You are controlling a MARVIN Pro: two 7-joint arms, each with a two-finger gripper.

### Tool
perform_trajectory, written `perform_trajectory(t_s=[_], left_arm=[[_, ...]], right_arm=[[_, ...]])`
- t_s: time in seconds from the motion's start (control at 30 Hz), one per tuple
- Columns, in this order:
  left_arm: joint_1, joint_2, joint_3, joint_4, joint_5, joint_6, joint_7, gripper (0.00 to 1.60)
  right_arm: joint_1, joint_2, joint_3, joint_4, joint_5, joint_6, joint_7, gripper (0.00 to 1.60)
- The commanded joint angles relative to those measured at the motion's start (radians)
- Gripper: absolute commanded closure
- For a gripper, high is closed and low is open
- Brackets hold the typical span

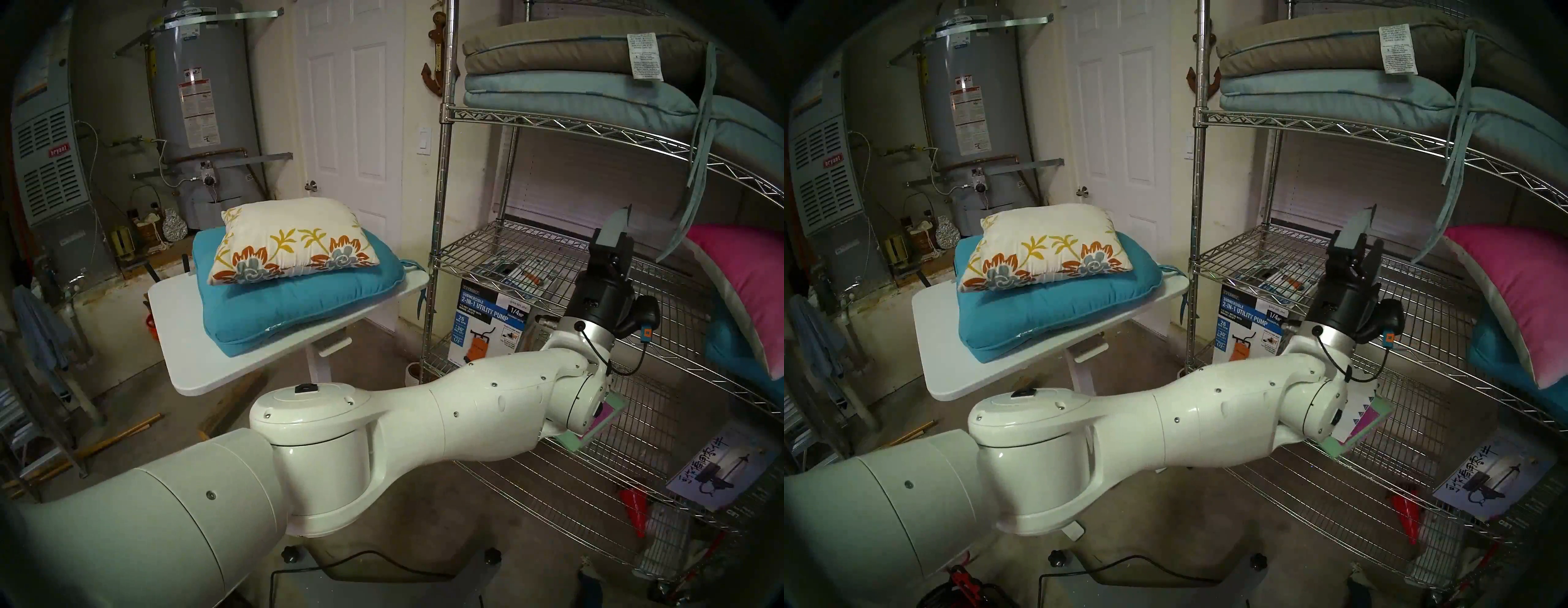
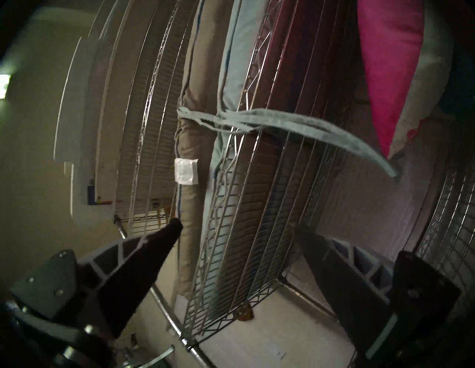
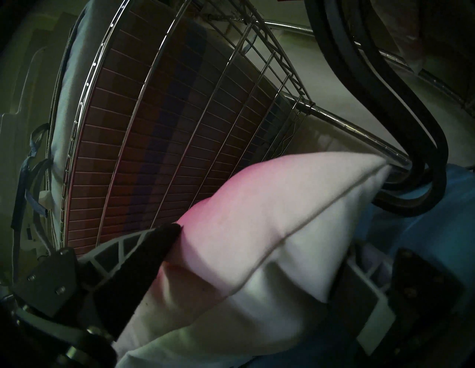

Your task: Put cushion on the shelf

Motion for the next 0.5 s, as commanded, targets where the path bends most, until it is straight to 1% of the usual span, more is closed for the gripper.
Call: perform_trajectory(t_s=[0.0, 0.07, 0.47], left_arm=[[0.024, 0.059, -0.036, -0.083, 0.016, 0.093, 0.084, 0.0], [0.03, 0.066, -0.039, -0.094, 0.018, 0.106, 0.094, 0.0], [0.095, 0.152, -0.083, -0.22, 0.025, 0.252, 0.179, 0.0]], right_arm=[[-0.022, -0.024, -0.003, 0.014, -0.001, 0.009, 0.009, 0.0], [-0.023, -0.025, -0.003, 0.014, -0.001, 0.009, 0.01, 0.0], [-0.036, -0.026, -0.003, 0.014, 0.0, 0.015, 0.028, 0.0]])
